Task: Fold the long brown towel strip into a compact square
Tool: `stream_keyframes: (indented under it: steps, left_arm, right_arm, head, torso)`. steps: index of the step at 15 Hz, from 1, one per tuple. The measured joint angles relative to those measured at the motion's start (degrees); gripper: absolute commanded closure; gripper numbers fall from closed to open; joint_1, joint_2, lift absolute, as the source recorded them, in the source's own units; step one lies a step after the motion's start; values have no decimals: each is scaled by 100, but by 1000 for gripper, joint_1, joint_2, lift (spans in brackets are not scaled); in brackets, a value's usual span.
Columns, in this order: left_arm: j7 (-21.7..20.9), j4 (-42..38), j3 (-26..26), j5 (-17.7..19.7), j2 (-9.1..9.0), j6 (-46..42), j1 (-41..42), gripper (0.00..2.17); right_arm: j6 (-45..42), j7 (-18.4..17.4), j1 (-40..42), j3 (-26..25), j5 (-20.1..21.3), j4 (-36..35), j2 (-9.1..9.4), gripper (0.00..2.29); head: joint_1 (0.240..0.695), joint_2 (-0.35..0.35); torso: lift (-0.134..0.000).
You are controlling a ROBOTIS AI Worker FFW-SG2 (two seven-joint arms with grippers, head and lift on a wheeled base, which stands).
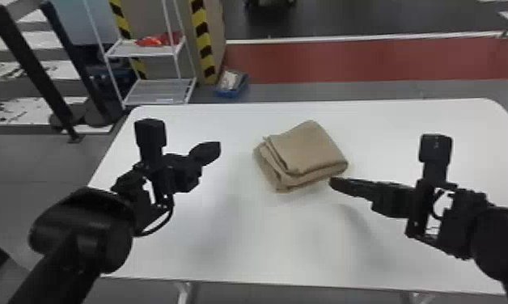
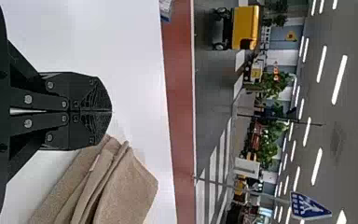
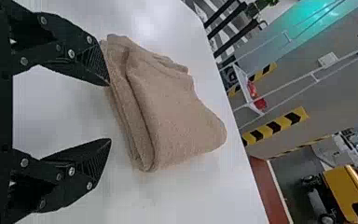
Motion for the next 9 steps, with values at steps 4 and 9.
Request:
stream_keyframes:
  steps: [4,9]
  left_arm:
    - [24,287,-390,-270,-179,-323,-212,1443]
    - [-40,559,-445,-238,-169,-787,-342,1423]
  right_arm:
    - [-194,-447,-332,416,815,302,75,2186]
    - [-683,-640,-829,660,1087,1074,148,2186]
  head:
    - [695,52]
    - [695,50]
  torso:
    - [-120]
    - [-120]
